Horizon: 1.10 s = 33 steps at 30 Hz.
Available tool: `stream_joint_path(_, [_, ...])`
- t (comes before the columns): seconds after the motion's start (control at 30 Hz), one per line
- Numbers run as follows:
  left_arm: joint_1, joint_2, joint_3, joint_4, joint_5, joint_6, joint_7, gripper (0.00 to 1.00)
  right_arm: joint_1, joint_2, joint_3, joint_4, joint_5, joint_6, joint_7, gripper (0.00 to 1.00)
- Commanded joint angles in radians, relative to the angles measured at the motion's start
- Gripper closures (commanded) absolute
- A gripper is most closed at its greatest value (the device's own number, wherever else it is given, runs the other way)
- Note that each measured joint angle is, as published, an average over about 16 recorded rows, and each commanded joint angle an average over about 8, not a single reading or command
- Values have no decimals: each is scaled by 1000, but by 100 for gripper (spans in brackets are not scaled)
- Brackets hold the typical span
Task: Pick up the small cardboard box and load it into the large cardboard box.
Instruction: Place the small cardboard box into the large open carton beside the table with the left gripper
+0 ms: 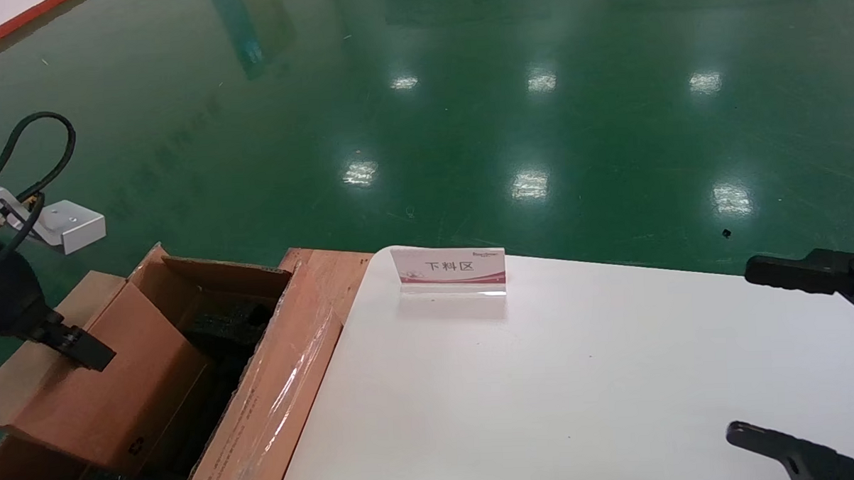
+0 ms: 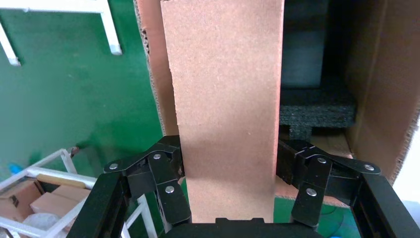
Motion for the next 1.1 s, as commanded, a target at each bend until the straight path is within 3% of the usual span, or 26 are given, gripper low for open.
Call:
stream_joint_path(0.03, [13, -5, 3, -2, 11, -11, -10, 100, 0, 0, 0, 0, 0, 0, 0, 0])
stream_joint_path(1.1, [95, 36, 25, 1, 106, -61, -107, 100, 0, 1, -2, 0, 1, 1, -1, 0])
